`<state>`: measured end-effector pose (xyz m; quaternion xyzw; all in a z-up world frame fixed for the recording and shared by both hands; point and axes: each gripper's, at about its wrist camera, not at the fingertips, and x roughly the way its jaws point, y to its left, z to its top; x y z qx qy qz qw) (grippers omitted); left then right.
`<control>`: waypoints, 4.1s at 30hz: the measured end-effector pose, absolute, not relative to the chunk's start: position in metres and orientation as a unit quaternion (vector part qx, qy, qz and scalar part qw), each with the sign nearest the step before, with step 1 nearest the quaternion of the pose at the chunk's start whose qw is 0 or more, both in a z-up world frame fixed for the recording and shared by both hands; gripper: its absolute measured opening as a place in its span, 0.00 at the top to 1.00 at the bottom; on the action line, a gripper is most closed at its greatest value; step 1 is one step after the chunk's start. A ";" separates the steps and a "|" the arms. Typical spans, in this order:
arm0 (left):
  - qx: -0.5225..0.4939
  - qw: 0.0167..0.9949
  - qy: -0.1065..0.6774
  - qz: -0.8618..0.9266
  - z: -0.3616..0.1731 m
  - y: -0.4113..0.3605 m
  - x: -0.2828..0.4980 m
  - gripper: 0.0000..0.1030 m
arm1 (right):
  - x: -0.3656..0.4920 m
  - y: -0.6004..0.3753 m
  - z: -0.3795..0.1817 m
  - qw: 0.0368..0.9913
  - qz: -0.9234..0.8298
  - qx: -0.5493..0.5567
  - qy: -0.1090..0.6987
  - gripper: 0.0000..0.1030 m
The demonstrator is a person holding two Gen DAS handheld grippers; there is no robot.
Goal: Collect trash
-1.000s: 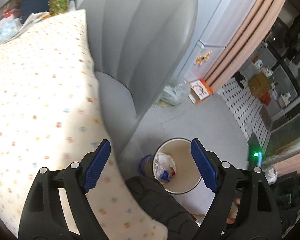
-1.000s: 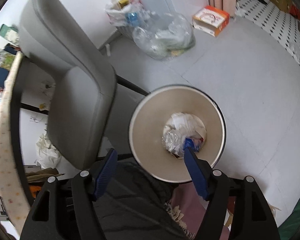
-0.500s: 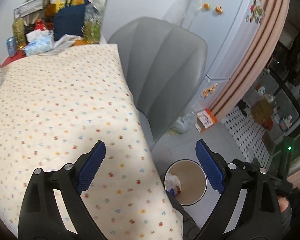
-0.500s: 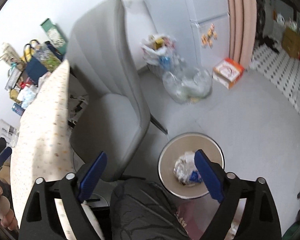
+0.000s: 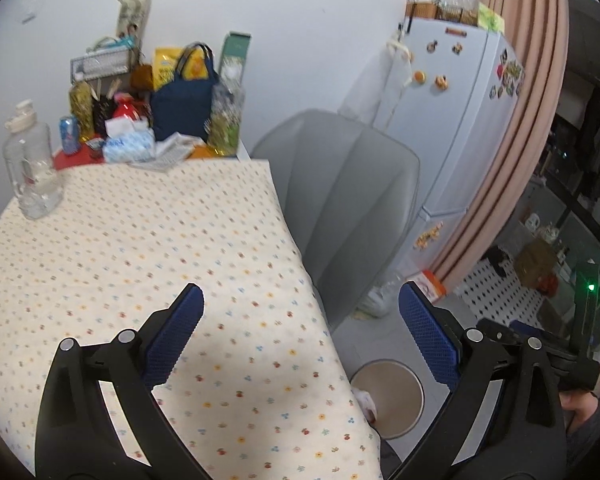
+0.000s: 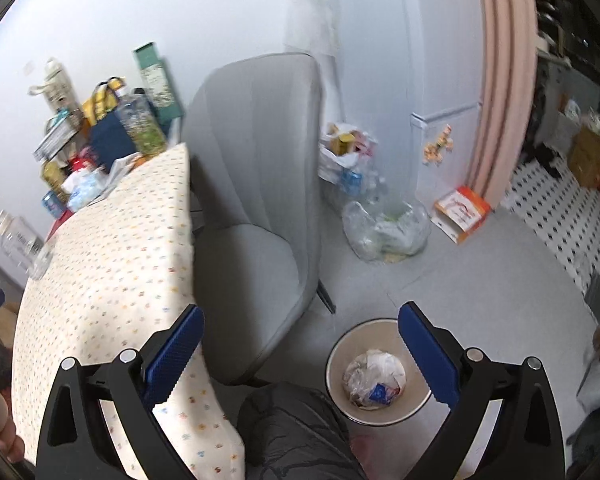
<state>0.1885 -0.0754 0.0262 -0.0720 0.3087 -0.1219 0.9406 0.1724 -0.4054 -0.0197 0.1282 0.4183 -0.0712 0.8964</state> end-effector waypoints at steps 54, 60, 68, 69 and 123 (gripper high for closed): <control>-0.101 0.971 0.215 -0.024 0.030 -0.016 0.094 0.06 | 0.110 -0.335 0.016 0.927 0.021 0.078 0.365 0.08; -0.101 0.970 0.221 -0.022 0.028 -0.018 0.095 0.06 | 0.110 -0.335 0.012 0.926 0.022 0.079 0.370 0.08; -0.099 0.969 0.224 -0.024 0.026 -0.021 0.097 0.06 | 0.112 -0.335 0.009 0.925 0.024 0.083 0.370 0.08; -0.098 0.969 0.225 -0.024 0.026 -0.021 0.097 0.06 | 0.111 -0.335 0.009 0.925 0.024 0.083 0.370 0.08; -0.055 0.962 0.265 -0.037 0.013 -0.028 0.110 0.06 | 0.121 -0.306 0.000 0.926 0.049 0.051 0.372 0.08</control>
